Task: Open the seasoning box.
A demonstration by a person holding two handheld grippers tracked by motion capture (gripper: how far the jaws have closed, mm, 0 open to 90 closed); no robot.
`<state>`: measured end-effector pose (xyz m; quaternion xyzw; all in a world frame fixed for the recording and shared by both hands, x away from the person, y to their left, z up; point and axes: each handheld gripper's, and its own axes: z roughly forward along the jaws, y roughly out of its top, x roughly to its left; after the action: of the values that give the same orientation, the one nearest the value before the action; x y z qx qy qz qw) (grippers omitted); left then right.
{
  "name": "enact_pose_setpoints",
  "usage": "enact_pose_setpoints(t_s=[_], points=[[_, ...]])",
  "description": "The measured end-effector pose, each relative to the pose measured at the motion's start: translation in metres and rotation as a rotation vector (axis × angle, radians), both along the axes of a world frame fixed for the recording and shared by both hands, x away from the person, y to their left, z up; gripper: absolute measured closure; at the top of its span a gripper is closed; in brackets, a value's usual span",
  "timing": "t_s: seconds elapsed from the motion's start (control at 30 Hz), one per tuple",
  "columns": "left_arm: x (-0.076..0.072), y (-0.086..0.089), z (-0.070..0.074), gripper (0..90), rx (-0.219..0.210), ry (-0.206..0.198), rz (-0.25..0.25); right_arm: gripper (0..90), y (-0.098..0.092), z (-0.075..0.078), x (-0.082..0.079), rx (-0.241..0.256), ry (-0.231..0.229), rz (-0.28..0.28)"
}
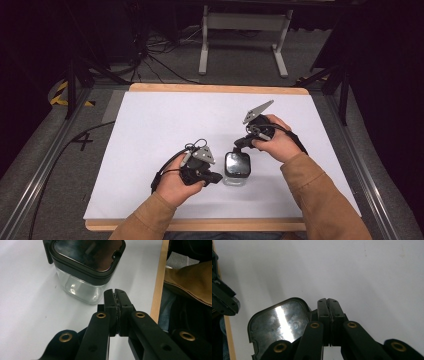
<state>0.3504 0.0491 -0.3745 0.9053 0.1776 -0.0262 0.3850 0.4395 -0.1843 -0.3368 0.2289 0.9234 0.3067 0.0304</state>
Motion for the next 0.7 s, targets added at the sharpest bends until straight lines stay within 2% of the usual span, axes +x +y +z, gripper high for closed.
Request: enact_pose_setpoints(t_s=[0.3, 0.47, 0.7], points=[[0.0, -0.005, 0.0, 88.8, -0.008, 0.005, 0.002, 90.0, 0.001, -0.001, 0.002, -0.013, -0.006, -0.016], [0.001, -0.011, -0.002, 88.9, 0.011, -0.001, -0.006, 90.0, 0.001, -0.001, 0.002, -0.009, 0.001, -0.017], [0.006, -0.018, 0.0, 89.2, -0.01, -0.007, 0.006, 90.0, 0.002, -0.001, 0.003, -0.012, 0.003, -0.018]])
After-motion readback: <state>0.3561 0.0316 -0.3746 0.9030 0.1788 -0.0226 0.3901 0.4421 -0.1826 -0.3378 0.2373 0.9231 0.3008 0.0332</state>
